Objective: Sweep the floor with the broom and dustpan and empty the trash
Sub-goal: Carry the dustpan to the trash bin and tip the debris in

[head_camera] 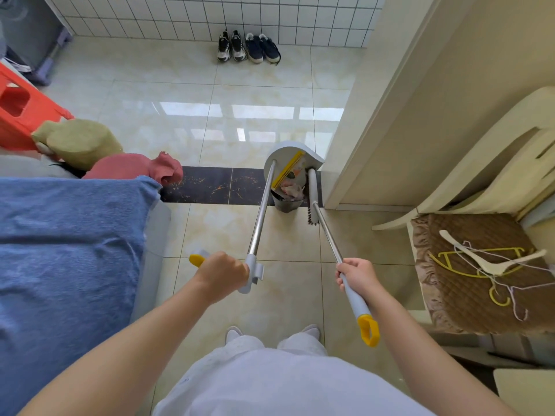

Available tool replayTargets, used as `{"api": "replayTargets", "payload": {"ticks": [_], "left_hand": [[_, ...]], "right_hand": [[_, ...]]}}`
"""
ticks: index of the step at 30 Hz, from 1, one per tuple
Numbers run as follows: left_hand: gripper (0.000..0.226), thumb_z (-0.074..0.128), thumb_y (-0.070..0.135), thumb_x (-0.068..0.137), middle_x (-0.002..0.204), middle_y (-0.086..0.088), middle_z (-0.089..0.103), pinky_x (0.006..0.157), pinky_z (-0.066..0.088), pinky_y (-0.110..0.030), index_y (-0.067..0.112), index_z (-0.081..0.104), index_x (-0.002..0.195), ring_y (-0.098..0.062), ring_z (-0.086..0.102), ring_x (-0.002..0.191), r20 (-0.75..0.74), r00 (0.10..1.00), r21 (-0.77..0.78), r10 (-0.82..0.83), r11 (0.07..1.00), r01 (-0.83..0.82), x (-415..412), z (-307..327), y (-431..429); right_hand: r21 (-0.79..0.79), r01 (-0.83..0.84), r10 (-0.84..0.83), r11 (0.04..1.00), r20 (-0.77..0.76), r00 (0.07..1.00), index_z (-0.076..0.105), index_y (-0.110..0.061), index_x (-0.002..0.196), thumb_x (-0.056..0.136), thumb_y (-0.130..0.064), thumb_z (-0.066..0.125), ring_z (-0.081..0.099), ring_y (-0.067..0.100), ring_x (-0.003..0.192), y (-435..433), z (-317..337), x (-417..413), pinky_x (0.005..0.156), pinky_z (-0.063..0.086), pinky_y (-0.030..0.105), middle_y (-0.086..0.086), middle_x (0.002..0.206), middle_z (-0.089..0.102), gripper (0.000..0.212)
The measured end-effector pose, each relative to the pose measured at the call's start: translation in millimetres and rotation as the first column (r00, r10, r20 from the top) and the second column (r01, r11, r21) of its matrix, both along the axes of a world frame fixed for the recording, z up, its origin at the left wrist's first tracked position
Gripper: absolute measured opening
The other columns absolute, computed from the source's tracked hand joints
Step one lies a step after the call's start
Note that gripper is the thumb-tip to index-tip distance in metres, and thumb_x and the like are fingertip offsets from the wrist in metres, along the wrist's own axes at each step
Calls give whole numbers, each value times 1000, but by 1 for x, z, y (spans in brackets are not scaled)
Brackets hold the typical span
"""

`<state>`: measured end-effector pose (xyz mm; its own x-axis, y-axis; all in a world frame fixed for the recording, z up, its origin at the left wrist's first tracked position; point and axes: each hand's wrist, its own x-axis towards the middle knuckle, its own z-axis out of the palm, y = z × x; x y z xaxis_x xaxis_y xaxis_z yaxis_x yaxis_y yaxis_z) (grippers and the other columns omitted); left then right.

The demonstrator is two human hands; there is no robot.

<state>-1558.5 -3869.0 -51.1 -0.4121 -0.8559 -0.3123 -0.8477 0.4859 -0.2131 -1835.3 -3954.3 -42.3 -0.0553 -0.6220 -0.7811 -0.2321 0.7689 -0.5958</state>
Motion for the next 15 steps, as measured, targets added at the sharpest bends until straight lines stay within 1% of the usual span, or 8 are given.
{"api": "replayTargets", "payload": {"ticks": [2,7,9,12,15], "left_hand": [[65,82,4,17,37,3,16,49,16,-14,17,26,48,-9,17,32,26,1000,17,-7,1000,6,7,2,-3],[62,85,5,26,38,1,16,46,16,-15,15,28,47,-11,17,33,95,995,24,-15,1000,13,11,13,2],[60,85,6,27,34,3,22,46,15,-15,16,29,47,-9,22,28,115,993,13,-3,1000,1,13,16,2],[59,82,4,23,31,5,37,47,16,-15,18,30,47,-7,37,26,97,995,12,16,1000,-17,19,18,0],[48,83,7,26,31,5,39,46,16,-15,19,40,43,-7,38,26,124,992,23,13,1000,-16,20,19,2]], "right_hand": [[-3,5,-5,1000,7,1000,52,1,91,90,6,47,41,18,48,2,-1,1,33,37,16,13,65,48,7],[-9,26,-26,1000,15,1000,50,-2,85,91,5,47,42,17,49,8,0,3,34,38,16,13,66,49,10],[-19,31,-30,999,10,999,50,-2,88,91,5,47,42,17,50,9,1,3,34,39,16,13,65,49,8],[-37,29,-29,999,7,1000,50,-2,90,90,6,46,42,17,49,9,2,4,33,38,16,13,65,48,9],[-39,31,-31,999,12,999,50,-2,91,90,5,47,42,17,49,8,3,4,33,38,15,13,65,48,9]]}}
